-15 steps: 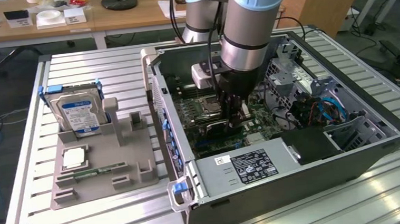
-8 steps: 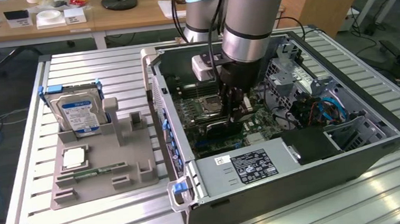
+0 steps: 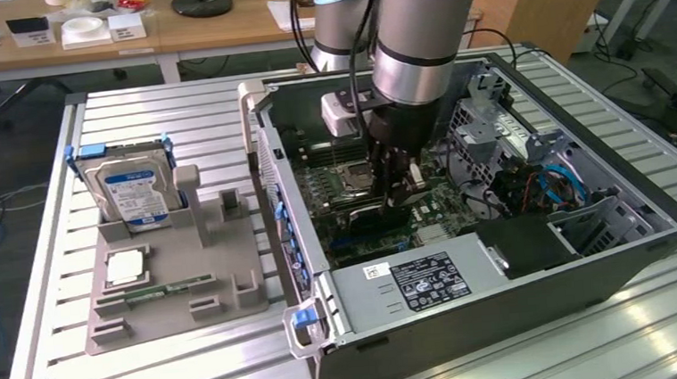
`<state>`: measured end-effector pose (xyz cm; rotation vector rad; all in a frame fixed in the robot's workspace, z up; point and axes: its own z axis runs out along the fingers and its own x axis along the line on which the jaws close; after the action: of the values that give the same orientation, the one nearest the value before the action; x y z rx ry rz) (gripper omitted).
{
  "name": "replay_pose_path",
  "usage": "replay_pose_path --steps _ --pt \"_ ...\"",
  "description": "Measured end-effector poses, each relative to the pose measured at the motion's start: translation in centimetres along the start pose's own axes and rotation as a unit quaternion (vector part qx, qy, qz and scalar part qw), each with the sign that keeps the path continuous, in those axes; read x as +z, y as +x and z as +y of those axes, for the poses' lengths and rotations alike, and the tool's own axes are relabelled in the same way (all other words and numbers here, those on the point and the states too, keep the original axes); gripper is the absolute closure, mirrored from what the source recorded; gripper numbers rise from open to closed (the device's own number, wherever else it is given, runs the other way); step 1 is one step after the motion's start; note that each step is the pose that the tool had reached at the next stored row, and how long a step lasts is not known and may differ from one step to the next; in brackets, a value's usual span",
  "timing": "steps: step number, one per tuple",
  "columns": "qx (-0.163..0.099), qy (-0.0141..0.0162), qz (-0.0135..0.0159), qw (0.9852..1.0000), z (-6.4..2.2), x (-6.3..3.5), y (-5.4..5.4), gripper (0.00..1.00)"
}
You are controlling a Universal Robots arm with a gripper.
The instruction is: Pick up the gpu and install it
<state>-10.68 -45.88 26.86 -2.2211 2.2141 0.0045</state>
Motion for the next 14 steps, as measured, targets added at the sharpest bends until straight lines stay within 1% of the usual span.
replay_pose_path --steps 3,5,9,10,14 --pt "0.0 0.001 -0.0001 1.0 0.51 0.0 -0.1 0.6" --pt "0.0 0.0025 0.0 1.0 0.84 0.0 -0.1 0.6" --pt "0.0 0.0081 0.0 1.0 1.67 0.0 -0.1 0.6" --pt "0.0 0.0091 0.0 1.0 1.8 0.0 -0.1 0.6" --pt "0.0 0.0092 0.0 1.0 1.83 0.0 -0.1 0.6"
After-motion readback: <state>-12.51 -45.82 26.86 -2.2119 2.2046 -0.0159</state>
